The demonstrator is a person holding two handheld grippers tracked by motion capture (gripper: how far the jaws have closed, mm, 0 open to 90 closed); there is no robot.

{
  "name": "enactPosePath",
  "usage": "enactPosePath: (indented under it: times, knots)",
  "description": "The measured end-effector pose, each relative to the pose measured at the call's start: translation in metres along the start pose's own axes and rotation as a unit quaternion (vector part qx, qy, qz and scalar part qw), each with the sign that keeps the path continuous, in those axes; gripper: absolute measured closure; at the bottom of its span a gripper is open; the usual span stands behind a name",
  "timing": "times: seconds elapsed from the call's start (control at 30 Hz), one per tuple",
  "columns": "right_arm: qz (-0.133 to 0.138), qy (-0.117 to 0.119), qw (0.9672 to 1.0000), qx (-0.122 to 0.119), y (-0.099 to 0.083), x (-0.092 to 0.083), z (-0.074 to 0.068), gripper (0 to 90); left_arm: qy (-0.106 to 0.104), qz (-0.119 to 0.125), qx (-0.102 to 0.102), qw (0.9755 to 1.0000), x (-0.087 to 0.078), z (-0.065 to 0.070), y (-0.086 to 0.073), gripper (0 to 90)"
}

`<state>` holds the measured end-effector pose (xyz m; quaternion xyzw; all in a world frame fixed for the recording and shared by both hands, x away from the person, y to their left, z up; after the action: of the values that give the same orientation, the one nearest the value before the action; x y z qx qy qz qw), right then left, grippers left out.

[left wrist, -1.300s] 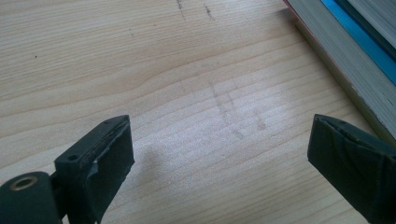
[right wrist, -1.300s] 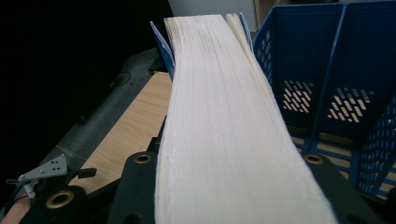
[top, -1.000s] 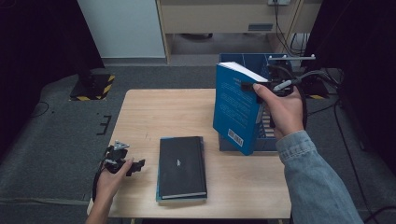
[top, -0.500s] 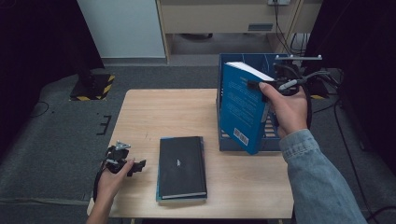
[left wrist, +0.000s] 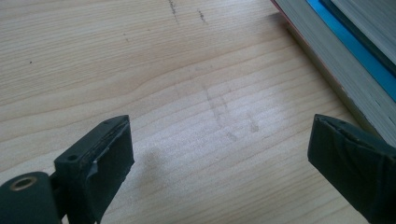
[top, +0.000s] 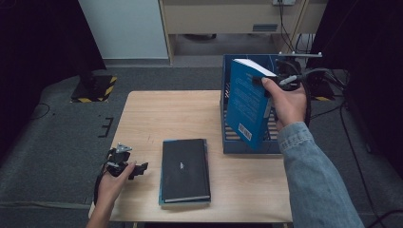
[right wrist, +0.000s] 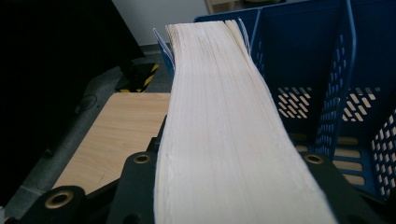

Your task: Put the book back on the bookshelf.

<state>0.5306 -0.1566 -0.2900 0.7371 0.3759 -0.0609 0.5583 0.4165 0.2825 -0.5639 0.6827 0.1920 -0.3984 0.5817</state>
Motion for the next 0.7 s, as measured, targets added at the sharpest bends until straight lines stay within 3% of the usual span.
enactPosePath:
  times: [0.17,0.2,0.4,0.53,0.7]
  knots:
    - [0.008,-0.013,0.9999,-0.006,0.002,0.004,-0.001,59.4,-0.001,0.002,-0.001,1.0000,-0.001,-0.001,0.001,6.4]
    - [0.013,-0.022,0.9997,0.003,0.003,0.006,0.001,59.6,-0.003,0.003,0.005,1.0000,0.000,0.001,0.001,6.4]
    - [0.016,-0.038,0.9991,0.004,0.003,0.013,0.004,59.3,-0.007,0.005,0.015,0.9998,0.000,0.005,0.004,6.4]
    - [0.020,-0.035,0.9992,0.006,0.004,0.019,0.000,59.4,-0.007,0.007,0.027,0.9996,-0.001,0.007,0.007,6.4]
    - [0.023,-0.031,0.9993,0.000,0.007,0.025,-0.009,59.4,-0.006,0.005,0.029,0.9996,-0.002,0.007,0.006,6.4]
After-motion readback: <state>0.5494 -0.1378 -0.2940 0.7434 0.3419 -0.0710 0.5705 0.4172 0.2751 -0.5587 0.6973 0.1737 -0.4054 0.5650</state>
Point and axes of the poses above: each handheld gripper's, and its own axes: x roughly forward along the jaws, y roughly out of its top, z roughly to its right, the point moved 8 cm from there along x, roughly forward along the jaws, and after that the axes turned 5 degrees about y, right-handed, at the moved point
